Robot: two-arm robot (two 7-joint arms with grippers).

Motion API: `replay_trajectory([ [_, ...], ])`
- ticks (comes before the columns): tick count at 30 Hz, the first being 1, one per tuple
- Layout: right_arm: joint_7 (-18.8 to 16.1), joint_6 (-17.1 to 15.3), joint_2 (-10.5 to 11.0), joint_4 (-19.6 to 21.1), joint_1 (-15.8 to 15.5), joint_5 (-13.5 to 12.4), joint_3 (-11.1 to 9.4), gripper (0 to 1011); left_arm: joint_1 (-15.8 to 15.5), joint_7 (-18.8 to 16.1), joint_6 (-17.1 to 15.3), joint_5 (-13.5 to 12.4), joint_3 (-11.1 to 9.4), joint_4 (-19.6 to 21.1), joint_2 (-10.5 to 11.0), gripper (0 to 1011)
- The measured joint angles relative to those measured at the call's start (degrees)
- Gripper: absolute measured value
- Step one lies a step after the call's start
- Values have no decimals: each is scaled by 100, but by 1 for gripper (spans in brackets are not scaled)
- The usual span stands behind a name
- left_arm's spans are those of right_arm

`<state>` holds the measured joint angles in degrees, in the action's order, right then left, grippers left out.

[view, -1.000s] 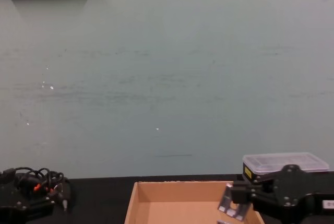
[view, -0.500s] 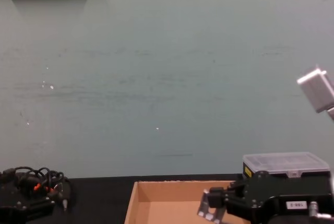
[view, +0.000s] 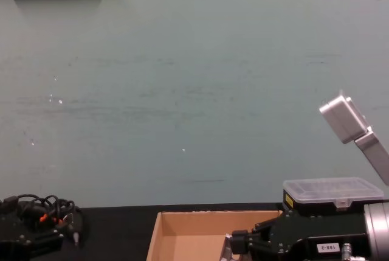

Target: Use one hand to pick up the angle iron from the table and place it into the box.

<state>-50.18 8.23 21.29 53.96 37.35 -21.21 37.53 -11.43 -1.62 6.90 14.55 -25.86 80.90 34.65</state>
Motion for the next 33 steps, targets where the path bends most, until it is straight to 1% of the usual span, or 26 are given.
replay_trajectory([
  [19, 5, -16, 12, 18, -12, -15, -10, 60, 0, 0, 0, 0, 0, 0, 0, 1000],
  [22, 8, -25, 16, 17, -15, -12, -11, 137, 0, 0, 0, 0, 0, 0, 0, 1000],
  [24, 9, -25, 17, 17, -16, -13, -12, 210, 0, 0, 0, 0, 0, 0, 0, 1000],
  [26, 9, -25, 17, 18, -16, -14, -12, 252, 0, 0, 0, 0, 0, 0, 0, 1000],
  [27, 10, -25, 18, 18, -17, -14, -13, 309, 0, 0, 0, 0, 0, 0, 0, 1000],
  [29, 10, -26, 19, 19, -17, -15, -14, 349, 0, 0, 0, 0, 0, 0, 0, 1000],
  [33, 10, -25, 19, 22, -17, -18, -16, 482, 0, 0, 0, 0, 0, 0, 0, 1000],
])
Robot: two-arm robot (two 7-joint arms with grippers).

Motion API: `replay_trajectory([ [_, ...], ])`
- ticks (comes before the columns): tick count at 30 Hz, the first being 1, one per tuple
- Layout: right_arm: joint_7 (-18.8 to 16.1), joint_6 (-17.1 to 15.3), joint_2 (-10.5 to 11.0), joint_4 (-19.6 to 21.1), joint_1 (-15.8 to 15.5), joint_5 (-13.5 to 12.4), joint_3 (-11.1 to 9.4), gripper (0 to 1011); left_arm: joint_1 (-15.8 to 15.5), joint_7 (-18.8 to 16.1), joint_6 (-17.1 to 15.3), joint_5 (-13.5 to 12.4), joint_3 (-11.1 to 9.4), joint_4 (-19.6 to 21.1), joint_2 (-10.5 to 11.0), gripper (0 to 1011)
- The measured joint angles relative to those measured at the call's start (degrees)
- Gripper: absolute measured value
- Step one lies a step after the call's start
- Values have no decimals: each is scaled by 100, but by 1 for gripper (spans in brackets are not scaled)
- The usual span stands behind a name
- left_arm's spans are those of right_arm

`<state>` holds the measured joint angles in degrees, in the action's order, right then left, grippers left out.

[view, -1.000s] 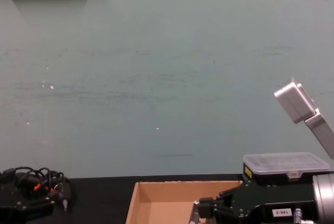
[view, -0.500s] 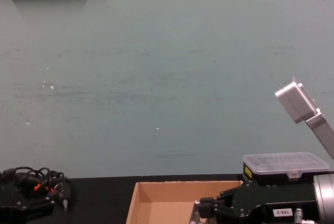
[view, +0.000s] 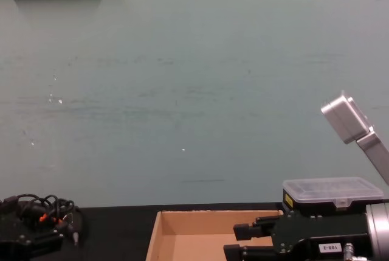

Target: Use one hand to pick up the angle iron from the table and place it into the box.

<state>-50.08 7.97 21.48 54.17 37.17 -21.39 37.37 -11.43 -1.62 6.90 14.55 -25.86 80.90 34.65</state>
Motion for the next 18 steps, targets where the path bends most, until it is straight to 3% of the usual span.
replay_trajectory([
  [9, 0, 0, 0, 5, 0, -6, 0, 788, 0, 0, 0, 0, 0, 0, 0, 1000],
  [18, 0, -2, 43, 126, -46, -33, -30, 1003, 0, 0, 0, 0, 0, 0, 0, 1000],
])
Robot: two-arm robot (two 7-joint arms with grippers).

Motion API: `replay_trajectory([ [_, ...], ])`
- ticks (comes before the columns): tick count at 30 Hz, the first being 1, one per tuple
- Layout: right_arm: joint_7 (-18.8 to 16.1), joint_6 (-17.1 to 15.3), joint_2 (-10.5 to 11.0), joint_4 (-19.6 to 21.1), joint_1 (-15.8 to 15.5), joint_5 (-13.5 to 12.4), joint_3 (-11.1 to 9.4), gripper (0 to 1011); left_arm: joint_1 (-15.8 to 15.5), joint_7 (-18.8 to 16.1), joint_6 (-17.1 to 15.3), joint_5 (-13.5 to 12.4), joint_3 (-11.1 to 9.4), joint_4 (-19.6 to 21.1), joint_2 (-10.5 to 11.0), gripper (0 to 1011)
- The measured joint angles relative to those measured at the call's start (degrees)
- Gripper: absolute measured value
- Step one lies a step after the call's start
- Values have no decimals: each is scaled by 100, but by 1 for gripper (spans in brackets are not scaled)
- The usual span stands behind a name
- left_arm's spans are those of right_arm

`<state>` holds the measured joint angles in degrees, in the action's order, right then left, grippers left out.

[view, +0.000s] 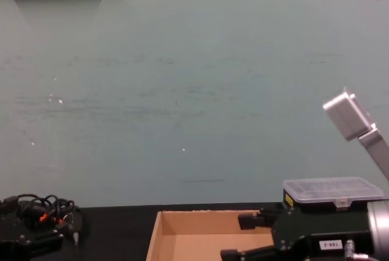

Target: Use one hand to pick up the angle iron from the table and place it into the box.

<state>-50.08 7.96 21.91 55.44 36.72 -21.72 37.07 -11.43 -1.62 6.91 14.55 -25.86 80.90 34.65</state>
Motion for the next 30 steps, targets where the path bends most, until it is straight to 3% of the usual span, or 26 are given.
replay_trajectory([
  [15, -68, -162, 463, 1067, -415, -431, -212, 1002, 0, 0, 0, 0, 0, 0, 0, 1000],
  [22, -134, -310, 727, 1555, -688, -607, -152, 1002, 0, 0, 0, 0, 0, 0, 0, 1000],
  [30, -183, -461, 897, 1750, -889, -718, -6, 1002, 0, 0, 0, 0, 0, 0, 0, 1000],
])
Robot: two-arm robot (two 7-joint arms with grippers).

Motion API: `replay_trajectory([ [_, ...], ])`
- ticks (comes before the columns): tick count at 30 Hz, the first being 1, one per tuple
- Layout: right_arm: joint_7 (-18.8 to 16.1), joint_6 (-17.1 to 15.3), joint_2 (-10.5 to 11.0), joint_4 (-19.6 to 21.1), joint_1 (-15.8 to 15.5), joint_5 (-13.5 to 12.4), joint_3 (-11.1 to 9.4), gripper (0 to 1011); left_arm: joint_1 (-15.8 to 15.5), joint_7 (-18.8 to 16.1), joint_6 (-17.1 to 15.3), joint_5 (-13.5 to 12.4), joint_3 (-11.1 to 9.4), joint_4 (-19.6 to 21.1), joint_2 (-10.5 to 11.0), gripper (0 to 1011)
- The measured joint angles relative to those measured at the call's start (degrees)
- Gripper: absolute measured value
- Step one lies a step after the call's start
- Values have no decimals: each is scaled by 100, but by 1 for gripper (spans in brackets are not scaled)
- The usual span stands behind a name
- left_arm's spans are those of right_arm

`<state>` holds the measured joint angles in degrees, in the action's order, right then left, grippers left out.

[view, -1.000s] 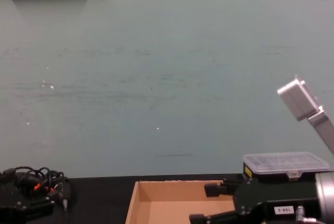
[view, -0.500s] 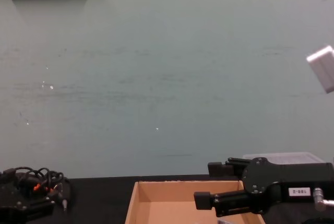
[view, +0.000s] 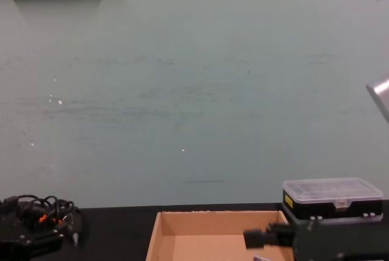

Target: Use one hand to pick up the angle iron from the table and place it into the box.

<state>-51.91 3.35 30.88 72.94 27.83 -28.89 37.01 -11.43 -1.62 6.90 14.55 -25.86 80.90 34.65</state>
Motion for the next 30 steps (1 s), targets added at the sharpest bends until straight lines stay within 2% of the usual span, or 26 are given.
replay_trajectory([
  [6, -14, -91, 26, -33, -40, -10, 116, 1002, 0, 0, 0, 0, 0, 0, 0, 1000],
  [18, -28, -224, -74, -276, -16, -26, 314, 1002, 0, 0, 0, 0, 0, 0, 0, 1000],
  [30, 108, -341, -181, -428, 47, 123, 441, 1000, 0, 0, 0, 0, 0, 0, 0, 1000],
])
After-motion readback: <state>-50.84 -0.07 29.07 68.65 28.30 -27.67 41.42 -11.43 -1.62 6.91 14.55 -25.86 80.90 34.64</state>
